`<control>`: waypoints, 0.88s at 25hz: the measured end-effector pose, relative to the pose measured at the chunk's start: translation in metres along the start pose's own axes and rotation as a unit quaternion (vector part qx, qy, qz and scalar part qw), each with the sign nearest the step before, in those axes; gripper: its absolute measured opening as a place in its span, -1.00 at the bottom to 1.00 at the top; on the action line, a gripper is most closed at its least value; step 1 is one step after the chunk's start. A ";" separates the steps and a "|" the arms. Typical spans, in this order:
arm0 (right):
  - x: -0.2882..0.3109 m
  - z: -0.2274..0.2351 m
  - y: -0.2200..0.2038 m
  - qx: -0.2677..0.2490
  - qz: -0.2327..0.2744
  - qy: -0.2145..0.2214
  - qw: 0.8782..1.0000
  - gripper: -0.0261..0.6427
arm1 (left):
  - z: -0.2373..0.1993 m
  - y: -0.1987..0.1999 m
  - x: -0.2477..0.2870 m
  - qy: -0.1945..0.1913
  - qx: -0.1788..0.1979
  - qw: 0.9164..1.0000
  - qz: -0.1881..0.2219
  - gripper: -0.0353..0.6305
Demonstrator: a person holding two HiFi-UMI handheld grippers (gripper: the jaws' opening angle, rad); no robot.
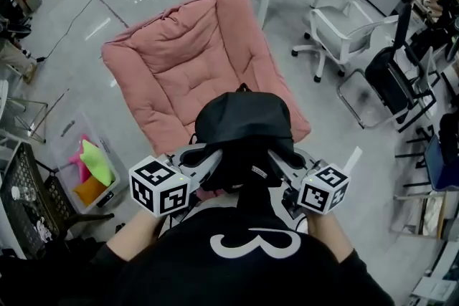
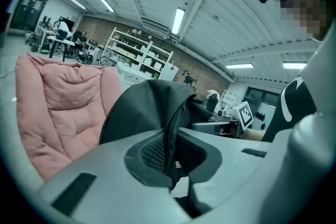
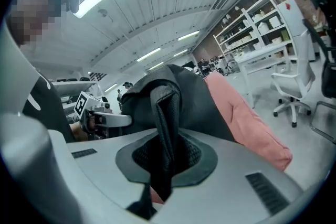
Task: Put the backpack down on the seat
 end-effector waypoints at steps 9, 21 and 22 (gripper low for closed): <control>0.083 0.058 0.052 -0.030 -0.085 0.128 0.988 -0.80 | -0.039 0.022 0.021 0.134 -0.071 0.987 0.053 -0.85; 0.172 0.095 0.097 -0.079 -0.138 0.202 0.966 -0.80 | -0.096 0.047 0.040 0.236 -0.103 0.960 0.108 -0.85; 0.179 0.097 0.100 -0.082 -0.139 0.203 0.966 -0.80 | -0.101 0.050 0.041 0.243 -0.104 0.958 0.110 -0.85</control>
Point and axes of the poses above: the fingertips, and each gripper's own axes: x forward along the fingers, z to its right, y out of its top, the point moved 7 cm from there along -x, backward along the fingers, and after that the axes turned 3 degrees about -y, right-handed, at the moved point
